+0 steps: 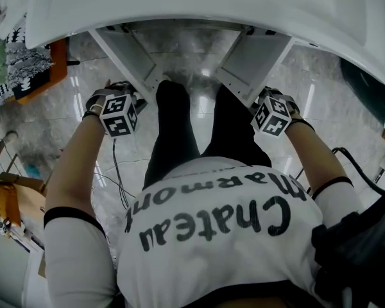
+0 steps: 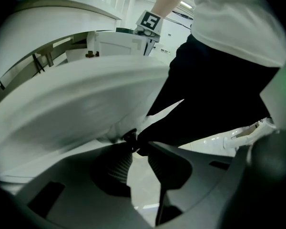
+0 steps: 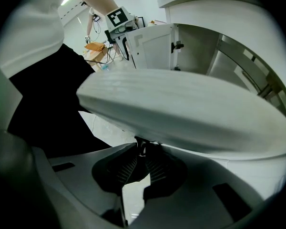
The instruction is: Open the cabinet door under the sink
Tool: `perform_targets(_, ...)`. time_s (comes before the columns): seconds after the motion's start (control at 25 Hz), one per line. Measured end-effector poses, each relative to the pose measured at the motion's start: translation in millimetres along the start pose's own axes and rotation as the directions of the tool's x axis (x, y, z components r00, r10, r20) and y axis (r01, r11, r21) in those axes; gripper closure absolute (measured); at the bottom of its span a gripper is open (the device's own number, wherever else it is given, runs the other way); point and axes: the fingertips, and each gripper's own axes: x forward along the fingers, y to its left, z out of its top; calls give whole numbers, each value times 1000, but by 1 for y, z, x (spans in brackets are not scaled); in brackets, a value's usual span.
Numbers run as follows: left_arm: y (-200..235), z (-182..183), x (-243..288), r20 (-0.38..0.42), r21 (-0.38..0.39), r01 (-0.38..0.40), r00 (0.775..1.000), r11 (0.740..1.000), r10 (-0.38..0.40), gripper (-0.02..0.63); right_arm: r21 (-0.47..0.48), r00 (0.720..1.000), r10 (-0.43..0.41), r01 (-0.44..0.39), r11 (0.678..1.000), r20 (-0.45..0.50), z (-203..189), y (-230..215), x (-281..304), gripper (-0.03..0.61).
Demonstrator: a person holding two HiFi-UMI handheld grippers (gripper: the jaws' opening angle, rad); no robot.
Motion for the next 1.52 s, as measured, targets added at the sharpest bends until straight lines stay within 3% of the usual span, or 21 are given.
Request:
perform_targets(0.28, -10, -18, -5, -44, 29, 25, 999, 999, -24, 535, -32, 998, 16, -18, 999, -60, -21, 3, -3, 528)
perform_targets(0.76, -21, -51, -11, -108, -4, 61, 992, 998, -61, 536, -46, 986, 30, -38, 998, -162, -57, 7, -8, 517)
perform_targets(1.2, -31, -86, -20, -198, 3, 88, 977, 996, -85, 537, -65, 978, 43, -57, 996, -203, -77, 8, -12, 506)
perform_targets(1.52, -30, -97, -24, -219, 43, 91, 973, 995, -79, 537, -97, 976, 46, -68, 993, -212, -85, 7, -15, 506)
